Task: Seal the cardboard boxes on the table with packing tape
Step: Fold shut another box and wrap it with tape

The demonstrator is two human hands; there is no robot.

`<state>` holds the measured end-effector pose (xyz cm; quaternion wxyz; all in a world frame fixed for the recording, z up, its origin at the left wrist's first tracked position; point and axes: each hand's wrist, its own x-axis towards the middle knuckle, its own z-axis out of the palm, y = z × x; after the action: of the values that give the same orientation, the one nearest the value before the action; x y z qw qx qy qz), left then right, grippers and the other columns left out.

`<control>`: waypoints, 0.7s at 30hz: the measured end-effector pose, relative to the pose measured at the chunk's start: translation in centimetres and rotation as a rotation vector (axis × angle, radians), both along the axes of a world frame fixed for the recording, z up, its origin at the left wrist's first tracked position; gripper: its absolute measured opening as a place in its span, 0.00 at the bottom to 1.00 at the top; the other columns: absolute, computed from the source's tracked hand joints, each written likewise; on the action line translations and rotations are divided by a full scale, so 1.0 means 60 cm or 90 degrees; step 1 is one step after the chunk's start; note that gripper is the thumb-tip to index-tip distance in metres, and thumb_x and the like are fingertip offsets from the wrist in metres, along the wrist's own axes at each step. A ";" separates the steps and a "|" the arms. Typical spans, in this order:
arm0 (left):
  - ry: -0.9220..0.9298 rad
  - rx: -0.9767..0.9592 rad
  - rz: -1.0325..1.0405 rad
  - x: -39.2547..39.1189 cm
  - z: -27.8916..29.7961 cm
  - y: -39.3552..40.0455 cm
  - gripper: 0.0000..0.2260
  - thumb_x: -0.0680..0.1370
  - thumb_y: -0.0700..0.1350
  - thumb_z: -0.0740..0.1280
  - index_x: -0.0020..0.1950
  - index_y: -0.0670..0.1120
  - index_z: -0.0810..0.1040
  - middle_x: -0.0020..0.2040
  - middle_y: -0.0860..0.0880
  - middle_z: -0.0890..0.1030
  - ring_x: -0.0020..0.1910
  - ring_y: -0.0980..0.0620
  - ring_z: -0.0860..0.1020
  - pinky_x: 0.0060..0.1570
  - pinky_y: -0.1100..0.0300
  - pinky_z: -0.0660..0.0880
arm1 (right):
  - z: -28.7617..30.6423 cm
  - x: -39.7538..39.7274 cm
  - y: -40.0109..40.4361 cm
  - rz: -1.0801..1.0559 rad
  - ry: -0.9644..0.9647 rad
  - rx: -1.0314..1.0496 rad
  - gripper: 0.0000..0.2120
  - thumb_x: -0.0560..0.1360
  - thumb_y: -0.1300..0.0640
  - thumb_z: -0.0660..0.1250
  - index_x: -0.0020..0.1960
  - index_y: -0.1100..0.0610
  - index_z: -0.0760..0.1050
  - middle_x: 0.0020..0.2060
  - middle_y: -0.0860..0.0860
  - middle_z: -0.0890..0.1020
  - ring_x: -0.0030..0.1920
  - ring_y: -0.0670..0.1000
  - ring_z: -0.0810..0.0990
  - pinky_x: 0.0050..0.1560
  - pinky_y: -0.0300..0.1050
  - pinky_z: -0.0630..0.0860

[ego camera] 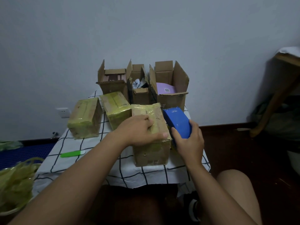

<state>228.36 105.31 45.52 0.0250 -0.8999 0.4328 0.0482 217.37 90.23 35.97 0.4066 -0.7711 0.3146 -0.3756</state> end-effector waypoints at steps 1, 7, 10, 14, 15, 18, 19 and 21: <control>-0.008 0.016 -0.017 -0.009 -0.001 0.006 0.48 0.67 0.80 0.48 0.76 0.48 0.64 0.76 0.46 0.62 0.73 0.46 0.61 0.69 0.49 0.63 | 0.001 0.000 -0.001 0.000 0.003 -0.002 0.30 0.73 0.43 0.73 0.70 0.51 0.67 0.59 0.49 0.74 0.53 0.47 0.72 0.49 0.45 0.72; -0.135 -0.018 -0.030 -0.050 -0.029 0.017 0.41 0.74 0.73 0.51 0.79 0.48 0.57 0.76 0.47 0.62 0.74 0.47 0.61 0.71 0.51 0.61 | 0.003 0.000 0.000 -0.002 0.014 -0.006 0.30 0.73 0.43 0.72 0.71 0.51 0.67 0.60 0.52 0.75 0.53 0.48 0.71 0.51 0.49 0.75; -0.186 -0.046 0.014 -0.076 -0.040 0.016 0.38 0.77 0.70 0.48 0.80 0.49 0.52 0.79 0.46 0.57 0.78 0.47 0.53 0.75 0.50 0.49 | 0.005 -0.002 0.000 0.000 0.020 -0.003 0.30 0.74 0.43 0.72 0.71 0.52 0.67 0.60 0.52 0.74 0.52 0.47 0.70 0.50 0.47 0.73; -0.102 -0.126 0.006 -0.089 -0.047 0.023 0.35 0.81 0.63 0.55 0.80 0.45 0.48 0.79 0.46 0.58 0.77 0.48 0.57 0.73 0.55 0.56 | 0.006 -0.007 0.001 0.004 0.019 0.001 0.30 0.74 0.43 0.72 0.71 0.51 0.67 0.59 0.51 0.74 0.52 0.47 0.70 0.49 0.46 0.71; -0.068 -0.133 -0.007 -0.085 -0.045 0.031 0.34 0.81 0.60 0.57 0.80 0.45 0.49 0.80 0.46 0.56 0.78 0.48 0.56 0.74 0.54 0.54 | 0.007 -0.008 0.002 0.006 0.018 0.002 0.30 0.74 0.43 0.72 0.71 0.51 0.67 0.58 0.50 0.73 0.52 0.47 0.70 0.49 0.46 0.71; -0.044 -0.107 -0.063 -0.072 -0.039 0.052 0.30 0.81 0.54 0.62 0.79 0.47 0.54 0.80 0.47 0.54 0.79 0.49 0.52 0.77 0.53 0.52 | 0.010 -0.008 0.002 0.010 0.027 0.000 0.30 0.74 0.43 0.71 0.71 0.51 0.66 0.53 0.48 0.70 0.50 0.49 0.70 0.47 0.46 0.71; -0.057 -0.104 -0.075 -0.070 -0.039 0.055 0.30 0.81 0.55 0.62 0.79 0.47 0.56 0.80 0.47 0.54 0.79 0.49 0.52 0.77 0.53 0.52 | 0.011 -0.008 0.003 0.012 0.033 0.001 0.30 0.74 0.43 0.71 0.71 0.51 0.66 0.52 0.48 0.70 0.50 0.49 0.70 0.47 0.46 0.71; -0.090 -0.111 -0.089 -0.072 -0.040 0.054 0.31 0.80 0.56 0.63 0.79 0.47 0.56 0.80 0.48 0.55 0.78 0.49 0.53 0.75 0.55 0.52 | 0.012 -0.008 0.003 0.014 0.039 0.001 0.30 0.74 0.43 0.71 0.71 0.51 0.66 0.52 0.48 0.70 0.49 0.49 0.70 0.46 0.46 0.70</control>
<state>224.01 108.55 43.12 -0.0199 -0.8674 0.4941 -0.0549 216.90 90.39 36.71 0.4015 -0.7855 0.3183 -0.3471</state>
